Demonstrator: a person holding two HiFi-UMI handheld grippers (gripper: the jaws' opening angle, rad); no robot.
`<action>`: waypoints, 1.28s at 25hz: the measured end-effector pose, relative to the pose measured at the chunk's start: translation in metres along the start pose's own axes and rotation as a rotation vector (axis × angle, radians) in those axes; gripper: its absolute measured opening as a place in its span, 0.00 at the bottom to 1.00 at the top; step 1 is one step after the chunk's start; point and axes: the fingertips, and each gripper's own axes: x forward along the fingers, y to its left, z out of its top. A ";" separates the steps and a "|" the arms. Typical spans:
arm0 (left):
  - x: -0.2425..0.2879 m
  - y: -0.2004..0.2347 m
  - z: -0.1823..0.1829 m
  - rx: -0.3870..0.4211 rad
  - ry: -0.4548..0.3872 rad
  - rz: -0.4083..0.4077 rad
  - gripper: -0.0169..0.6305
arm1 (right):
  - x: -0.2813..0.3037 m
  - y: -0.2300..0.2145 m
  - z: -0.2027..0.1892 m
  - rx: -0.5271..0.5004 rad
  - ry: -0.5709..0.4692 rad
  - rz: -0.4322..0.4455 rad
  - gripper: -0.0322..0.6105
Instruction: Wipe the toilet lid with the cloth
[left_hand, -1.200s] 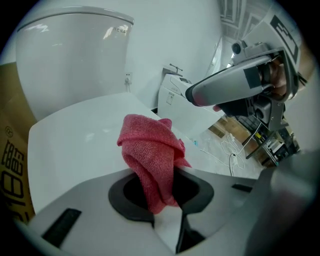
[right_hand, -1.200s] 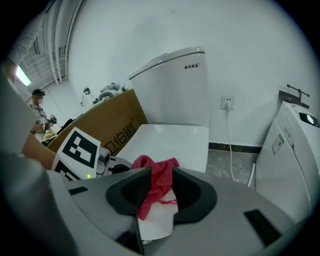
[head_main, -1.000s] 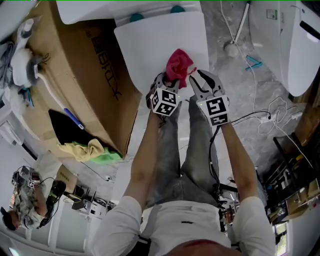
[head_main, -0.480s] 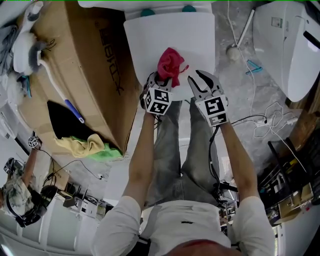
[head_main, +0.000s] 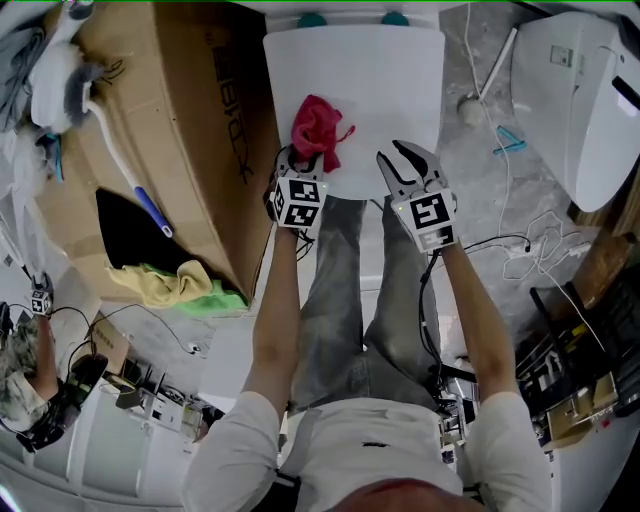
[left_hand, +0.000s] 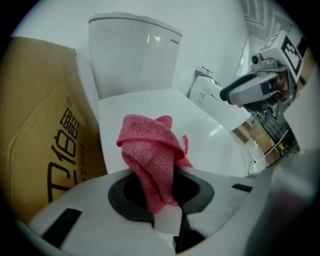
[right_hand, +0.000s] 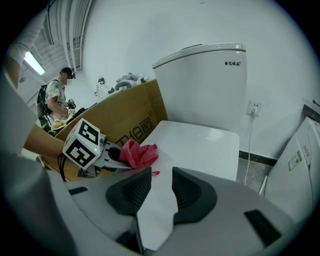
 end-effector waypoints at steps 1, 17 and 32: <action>-0.002 0.004 -0.003 -0.006 0.003 0.009 0.18 | 0.001 0.002 0.000 -0.002 0.001 0.002 0.27; -0.024 0.022 -0.043 -0.076 0.027 0.086 0.18 | 0.002 0.020 -0.014 -0.017 0.027 0.012 0.27; -0.017 -0.044 -0.052 -0.095 0.040 0.044 0.18 | -0.034 0.004 -0.048 -0.003 0.038 0.000 0.27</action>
